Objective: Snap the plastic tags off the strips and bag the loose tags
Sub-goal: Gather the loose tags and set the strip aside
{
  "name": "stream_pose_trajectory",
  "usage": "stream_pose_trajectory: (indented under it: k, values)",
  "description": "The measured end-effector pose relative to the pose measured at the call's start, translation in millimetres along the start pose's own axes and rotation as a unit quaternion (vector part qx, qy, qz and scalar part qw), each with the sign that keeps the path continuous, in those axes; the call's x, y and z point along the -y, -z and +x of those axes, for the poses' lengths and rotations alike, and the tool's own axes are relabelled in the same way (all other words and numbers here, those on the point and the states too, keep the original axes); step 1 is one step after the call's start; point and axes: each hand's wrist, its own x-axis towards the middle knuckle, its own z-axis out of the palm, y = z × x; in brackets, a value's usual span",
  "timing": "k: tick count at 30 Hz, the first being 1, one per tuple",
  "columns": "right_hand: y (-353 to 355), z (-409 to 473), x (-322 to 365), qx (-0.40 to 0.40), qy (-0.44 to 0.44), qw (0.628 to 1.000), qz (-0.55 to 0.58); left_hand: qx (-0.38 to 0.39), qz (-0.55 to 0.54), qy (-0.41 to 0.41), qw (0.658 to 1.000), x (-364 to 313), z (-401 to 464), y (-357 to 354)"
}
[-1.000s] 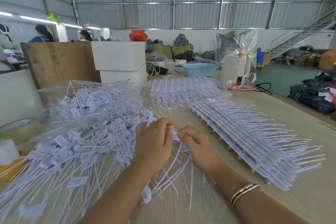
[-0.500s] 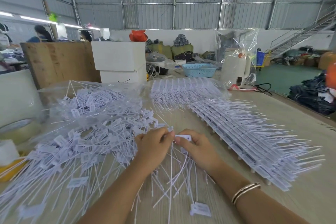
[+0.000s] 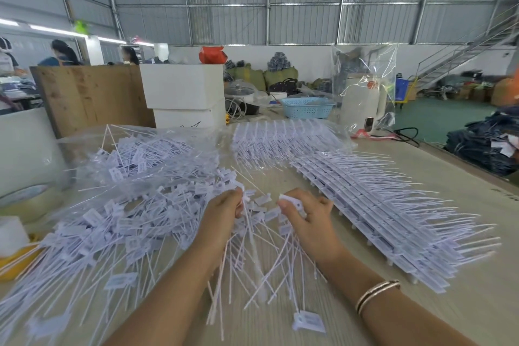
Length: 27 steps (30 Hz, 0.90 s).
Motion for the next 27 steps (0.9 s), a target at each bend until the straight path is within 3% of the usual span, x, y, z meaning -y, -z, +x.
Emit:
stream_pose_trajectory:
  k: [4,8,12,17,20,24,27]
  values:
    - [-1,1,-8,0.033,-0.124,0.991,0.042,0.01,-0.028,-0.034,0.999,1,1,-5]
    - [1,7,-16,-0.038,-0.188,0.967,0.167,0.022,-0.01,-0.035,0.999,2,3,-6]
    - [6,12,-23,-0.062,-0.208,0.968,0.123,0.059,0.018,-0.058,0.996,1,-6,-5]
    - [6,15,-26,-0.008,-0.219,0.976,0.01,0.09,-0.007,-0.043,0.995,0,-10,-7]
    - [8,13,-19,-0.024,-0.174,0.984,-0.03,0.084,-0.058,-0.029,0.994,3,-6,-5]
    - [10,6,-4,-0.08,-0.055,0.995,0.039,0.077,-0.112,-0.03,0.99,7,-2,-2]
    - [6,-2,2,-0.026,-0.034,0.997,0.072,0.097,-0.079,-0.053,0.991,9,-3,-3]
